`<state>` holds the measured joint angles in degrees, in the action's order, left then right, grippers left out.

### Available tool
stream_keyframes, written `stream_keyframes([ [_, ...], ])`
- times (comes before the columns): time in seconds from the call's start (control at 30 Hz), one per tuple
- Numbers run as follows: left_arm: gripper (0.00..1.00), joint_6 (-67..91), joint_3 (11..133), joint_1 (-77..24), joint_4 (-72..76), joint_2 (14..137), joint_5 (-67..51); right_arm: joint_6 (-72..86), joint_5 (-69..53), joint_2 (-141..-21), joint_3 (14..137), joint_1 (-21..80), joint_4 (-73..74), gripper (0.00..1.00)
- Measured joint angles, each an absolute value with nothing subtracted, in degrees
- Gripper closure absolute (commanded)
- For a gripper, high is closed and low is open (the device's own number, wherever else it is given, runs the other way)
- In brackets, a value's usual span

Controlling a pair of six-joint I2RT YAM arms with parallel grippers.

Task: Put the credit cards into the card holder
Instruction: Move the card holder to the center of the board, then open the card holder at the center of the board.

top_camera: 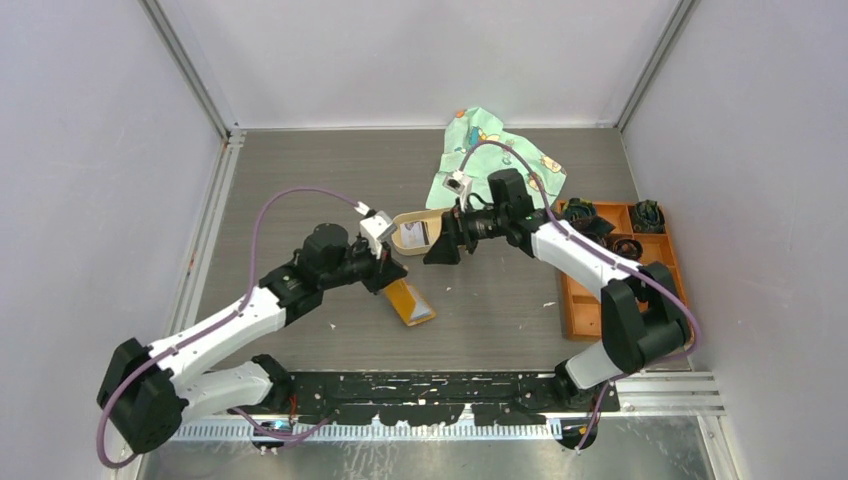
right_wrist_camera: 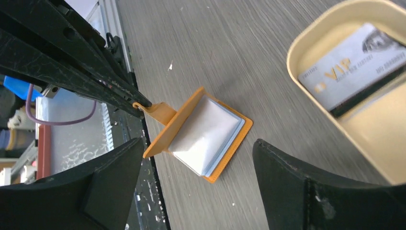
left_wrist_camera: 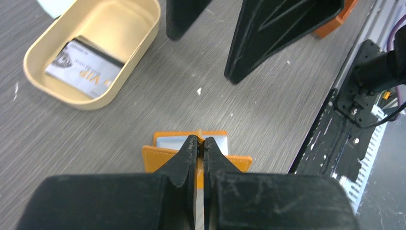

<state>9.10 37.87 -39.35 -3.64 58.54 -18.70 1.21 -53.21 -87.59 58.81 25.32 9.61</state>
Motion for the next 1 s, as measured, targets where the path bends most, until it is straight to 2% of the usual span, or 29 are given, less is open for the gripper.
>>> stream_keyframes([
  [0.07, 1.00, 10.0, 38.9, -41.2, -0.6, 61.6, -18.7, 4.6, -52.7, -85.4, 55.8, 24.2, 8.2, 0.28],
  [0.23, 1.00, 11.1, 41.9, -44.9, 6.2, 69.5, -18.7, 5.8, -49.4, -80.6, 52.1, 18.1, 10.4, 0.51],
  [0.4, 1.00, 13.5, 44.2, -47.8, 14.7, 77.0, -19.1, 3.9, -44.8, -74.7, 48.4, 15.2, 14.0, 0.61],
  [0.53, 1.00, 16.1, 45.0, -48.7, 21.1, 80.6, -19.3, 3.4, -40.5, -71.0, 45.4, 15.0, 16.1, 0.76],
  [0.63, 1.00, 17.0, 44.2, -48.8, 25.2, 81.5, -19.0, 2.9, -35.3, -70.0, 43.5, 14.9, 17.0, 0.81],
  [0.77, 1.00, 17.1, 37.2, -48.8, 29.3, 80.4, -16.5, 2.0, -29.9, -69.9, 42.1, 15.7, 18.9, 0.85],
  [1.0, 1.00, 17.8, 24.1, -48.8, 28.3, 76.9, -11.8, 1.2, -26.6, -71.7, 41.5, 22.5, 17.8, 0.87],
])
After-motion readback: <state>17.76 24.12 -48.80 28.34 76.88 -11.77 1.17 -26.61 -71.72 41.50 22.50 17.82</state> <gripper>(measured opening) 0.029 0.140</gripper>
